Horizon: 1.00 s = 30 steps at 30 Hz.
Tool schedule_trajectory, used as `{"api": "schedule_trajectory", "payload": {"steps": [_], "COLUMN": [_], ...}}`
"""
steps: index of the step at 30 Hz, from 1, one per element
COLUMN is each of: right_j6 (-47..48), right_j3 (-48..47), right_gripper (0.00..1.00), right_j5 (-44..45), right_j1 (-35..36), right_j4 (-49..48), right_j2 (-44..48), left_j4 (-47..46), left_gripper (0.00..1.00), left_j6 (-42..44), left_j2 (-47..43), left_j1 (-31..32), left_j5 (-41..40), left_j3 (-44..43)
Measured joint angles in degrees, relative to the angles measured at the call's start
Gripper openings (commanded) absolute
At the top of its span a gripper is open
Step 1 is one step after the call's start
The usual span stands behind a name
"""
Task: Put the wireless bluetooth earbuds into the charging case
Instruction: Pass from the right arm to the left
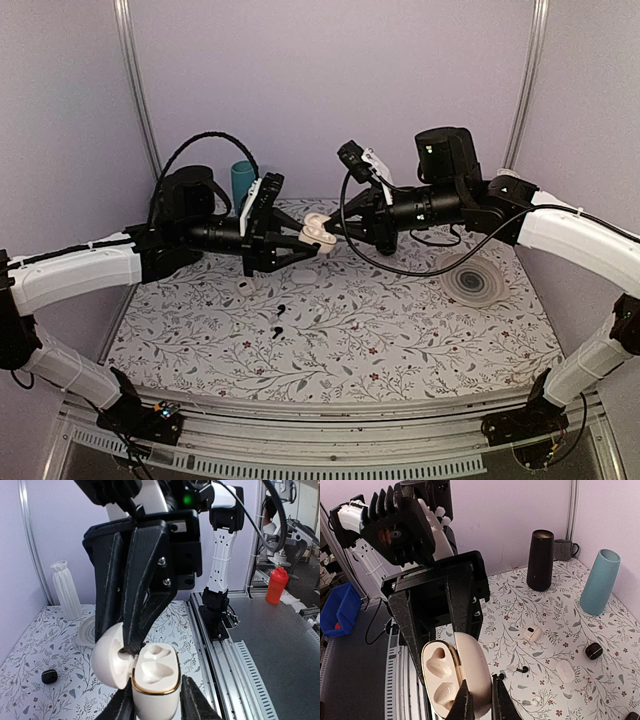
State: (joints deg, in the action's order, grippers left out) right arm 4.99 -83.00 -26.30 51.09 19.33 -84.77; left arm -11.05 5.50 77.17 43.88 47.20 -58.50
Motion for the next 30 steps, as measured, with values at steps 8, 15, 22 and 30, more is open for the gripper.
{"api": "schedule_trajectory", "payload": {"steps": [8,15,22,30], "right_j6": [0.0,0.0,-1.0,-1.7], "right_j3": [0.0,0.0,0.1,1.4], "right_gripper": [0.04,0.07,0.35,0.5], "right_j5": [0.2,0.2,0.3,2.7], "right_j1": [0.3,0.3,0.3,0.1], "right_j4": [-0.1,-0.1,-0.3,-3.3], "right_j2": [0.0,0.0,0.0,0.0], "left_j4": [-0.3,-0.9,-4.4,-8.1], "left_gripper": [0.23,0.0,0.0,0.0], "left_j6": [-0.2,-0.7,-0.8,-3.3], "left_j2": [-1.0,-1.4,-1.6,-1.7], "left_j1": [0.0,0.0,0.1,0.1], "left_j5": [-0.6,-0.9,-1.9,-4.1], "left_j3": [0.8,1.4,3.3,7.1]}}
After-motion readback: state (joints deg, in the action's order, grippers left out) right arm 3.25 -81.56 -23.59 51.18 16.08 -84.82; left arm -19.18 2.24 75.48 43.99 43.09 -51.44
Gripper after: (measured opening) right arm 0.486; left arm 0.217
